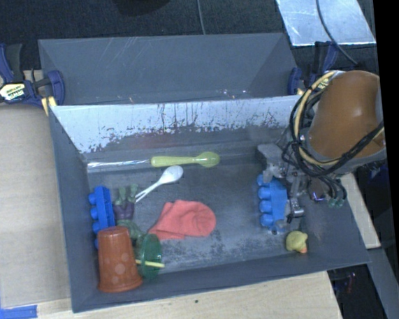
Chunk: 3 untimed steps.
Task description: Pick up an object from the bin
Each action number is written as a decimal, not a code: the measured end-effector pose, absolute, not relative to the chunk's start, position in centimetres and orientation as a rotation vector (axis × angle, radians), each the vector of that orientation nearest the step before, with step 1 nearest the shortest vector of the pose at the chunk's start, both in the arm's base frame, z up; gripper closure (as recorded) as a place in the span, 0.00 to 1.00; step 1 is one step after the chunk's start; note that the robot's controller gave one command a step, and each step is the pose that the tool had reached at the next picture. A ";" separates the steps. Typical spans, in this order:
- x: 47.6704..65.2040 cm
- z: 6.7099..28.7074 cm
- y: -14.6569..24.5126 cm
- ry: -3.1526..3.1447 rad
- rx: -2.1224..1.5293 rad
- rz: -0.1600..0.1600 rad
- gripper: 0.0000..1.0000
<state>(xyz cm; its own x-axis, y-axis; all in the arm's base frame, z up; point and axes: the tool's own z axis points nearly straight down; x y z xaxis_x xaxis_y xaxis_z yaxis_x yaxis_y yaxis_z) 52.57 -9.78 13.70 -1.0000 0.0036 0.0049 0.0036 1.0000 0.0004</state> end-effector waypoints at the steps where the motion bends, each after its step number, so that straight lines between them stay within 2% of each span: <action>1: 52.8 14.2 -9.7 -3.145 -0.001 0.001 0.00; 3: 52.7 7.7 -6.2 -3.135 0.260 0.002 0.00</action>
Offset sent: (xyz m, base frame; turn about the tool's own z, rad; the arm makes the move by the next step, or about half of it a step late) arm -0.0019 0.0355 -0.0580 -0.2524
